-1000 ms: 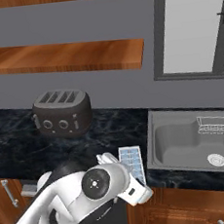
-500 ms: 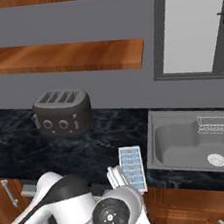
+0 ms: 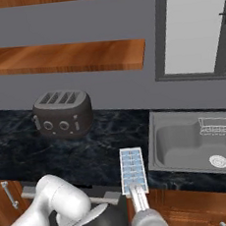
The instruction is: The ice cube tray has been filled with water. Take the tray and place it in the freezer to make ice. Close the freezer door after placing the tray.
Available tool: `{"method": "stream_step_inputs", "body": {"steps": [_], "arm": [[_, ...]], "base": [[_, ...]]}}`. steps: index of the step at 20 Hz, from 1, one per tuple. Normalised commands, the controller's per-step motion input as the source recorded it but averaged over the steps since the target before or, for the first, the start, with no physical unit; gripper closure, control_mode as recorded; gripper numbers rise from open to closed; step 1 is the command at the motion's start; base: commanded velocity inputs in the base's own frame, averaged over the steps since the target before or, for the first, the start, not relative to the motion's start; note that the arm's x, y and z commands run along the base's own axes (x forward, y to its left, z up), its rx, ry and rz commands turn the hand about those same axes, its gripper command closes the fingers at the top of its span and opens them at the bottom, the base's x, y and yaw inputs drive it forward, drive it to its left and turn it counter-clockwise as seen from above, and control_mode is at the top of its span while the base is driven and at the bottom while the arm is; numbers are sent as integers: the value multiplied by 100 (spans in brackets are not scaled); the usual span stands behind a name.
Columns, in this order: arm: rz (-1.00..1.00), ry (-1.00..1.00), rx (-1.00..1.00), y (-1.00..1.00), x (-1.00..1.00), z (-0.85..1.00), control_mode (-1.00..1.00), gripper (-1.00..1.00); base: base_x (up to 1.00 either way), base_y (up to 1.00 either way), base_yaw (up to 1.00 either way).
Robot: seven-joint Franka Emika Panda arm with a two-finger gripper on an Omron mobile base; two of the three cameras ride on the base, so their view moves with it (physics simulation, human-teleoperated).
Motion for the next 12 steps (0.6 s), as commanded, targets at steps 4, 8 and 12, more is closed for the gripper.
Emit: {"method": "stream_step_inputs", "body": {"steps": [4, 8, 12], "arm": [[0, -17, 25, 0, 4, -39, -100, -100], [0, -20, 21, 6, 13, -32, -100, -100], [0, -18, 16, 15, 19, -26, -100, -100]], "base": [[0, 0, 0], [0, 0, 0], [0, 0, 0]]}}
